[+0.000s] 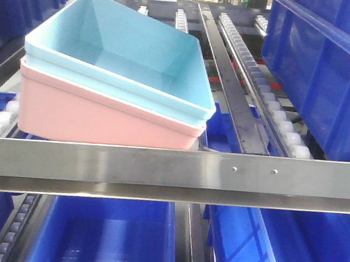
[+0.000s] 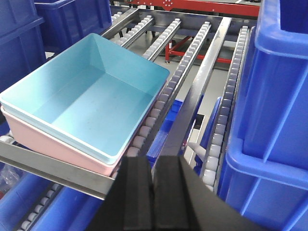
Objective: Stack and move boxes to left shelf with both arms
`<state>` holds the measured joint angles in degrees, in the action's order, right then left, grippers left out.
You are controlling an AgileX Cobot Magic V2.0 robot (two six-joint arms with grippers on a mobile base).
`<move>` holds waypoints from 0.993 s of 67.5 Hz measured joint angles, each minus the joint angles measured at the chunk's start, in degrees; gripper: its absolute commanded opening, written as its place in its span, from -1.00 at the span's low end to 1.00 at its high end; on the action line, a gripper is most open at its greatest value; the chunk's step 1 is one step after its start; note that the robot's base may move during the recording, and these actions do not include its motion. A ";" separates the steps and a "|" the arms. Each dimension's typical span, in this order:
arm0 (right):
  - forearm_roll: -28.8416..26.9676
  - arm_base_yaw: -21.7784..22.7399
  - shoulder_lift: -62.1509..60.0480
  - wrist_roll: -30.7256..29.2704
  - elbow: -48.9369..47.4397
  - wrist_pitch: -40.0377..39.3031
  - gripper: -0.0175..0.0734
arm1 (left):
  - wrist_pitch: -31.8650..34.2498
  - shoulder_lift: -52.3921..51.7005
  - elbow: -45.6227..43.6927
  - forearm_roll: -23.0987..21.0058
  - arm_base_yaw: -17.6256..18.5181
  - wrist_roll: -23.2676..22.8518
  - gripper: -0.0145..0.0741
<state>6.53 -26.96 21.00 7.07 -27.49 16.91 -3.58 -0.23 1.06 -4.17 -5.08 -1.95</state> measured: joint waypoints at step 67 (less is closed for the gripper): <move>1.01 0.00 0.00 0.00 0.55 -1.96 -0.50 | -1.42 -0.35 0.58 -0.12 1.51 0.00 -0.68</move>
<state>7.54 -26.96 21.00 7.07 -26.93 14.95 -4.99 -0.58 1.65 -4.29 -3.58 -1.95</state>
